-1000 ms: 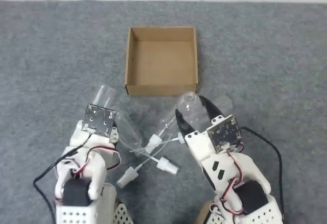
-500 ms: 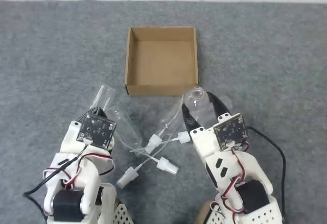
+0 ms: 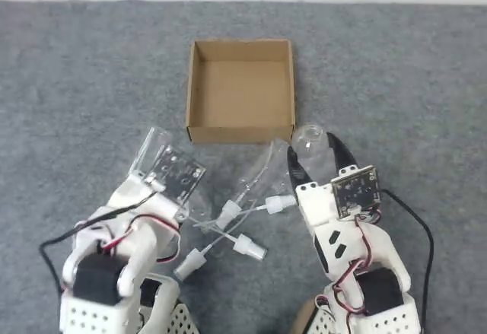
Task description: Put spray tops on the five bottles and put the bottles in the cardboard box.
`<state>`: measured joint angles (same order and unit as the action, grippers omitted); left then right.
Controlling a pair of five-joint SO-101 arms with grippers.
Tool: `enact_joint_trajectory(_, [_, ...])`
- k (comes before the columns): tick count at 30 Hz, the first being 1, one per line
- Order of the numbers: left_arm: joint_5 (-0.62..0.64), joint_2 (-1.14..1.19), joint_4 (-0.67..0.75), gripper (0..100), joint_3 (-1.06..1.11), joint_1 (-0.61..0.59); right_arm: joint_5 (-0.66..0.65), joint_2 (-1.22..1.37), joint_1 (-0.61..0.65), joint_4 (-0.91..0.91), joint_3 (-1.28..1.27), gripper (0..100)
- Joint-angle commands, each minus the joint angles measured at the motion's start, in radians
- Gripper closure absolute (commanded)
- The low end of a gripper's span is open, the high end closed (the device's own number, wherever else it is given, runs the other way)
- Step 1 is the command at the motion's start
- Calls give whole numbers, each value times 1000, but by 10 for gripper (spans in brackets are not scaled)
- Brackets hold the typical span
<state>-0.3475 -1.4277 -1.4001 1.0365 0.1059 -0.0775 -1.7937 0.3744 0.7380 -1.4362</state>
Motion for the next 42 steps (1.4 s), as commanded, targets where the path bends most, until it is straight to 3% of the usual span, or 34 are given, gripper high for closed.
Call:
enact_joint_trajectory(1, [-12, 89, 11, 982, -21, 17, -5, -21, -62, -56, 9, 927])
enact_joint_trajectory(8, [-12, 157, 21, 850, -8, 29, 55, -21, -151, -96, 9, 924])
enact_joint_trajectory(15, [44, 321, 57, 850, -30, 256, 107, -21, -240, -111, 17, 925])
enact_joint_trajectory(20, [92, 470, 110, 856, -88, 348, 121, -21, -292, -111, 32, 925])
enact_joint_trajectory(42, [120, 1079, 118, 859, -466, 575, 213, -22, -582, -240, 26, 924])
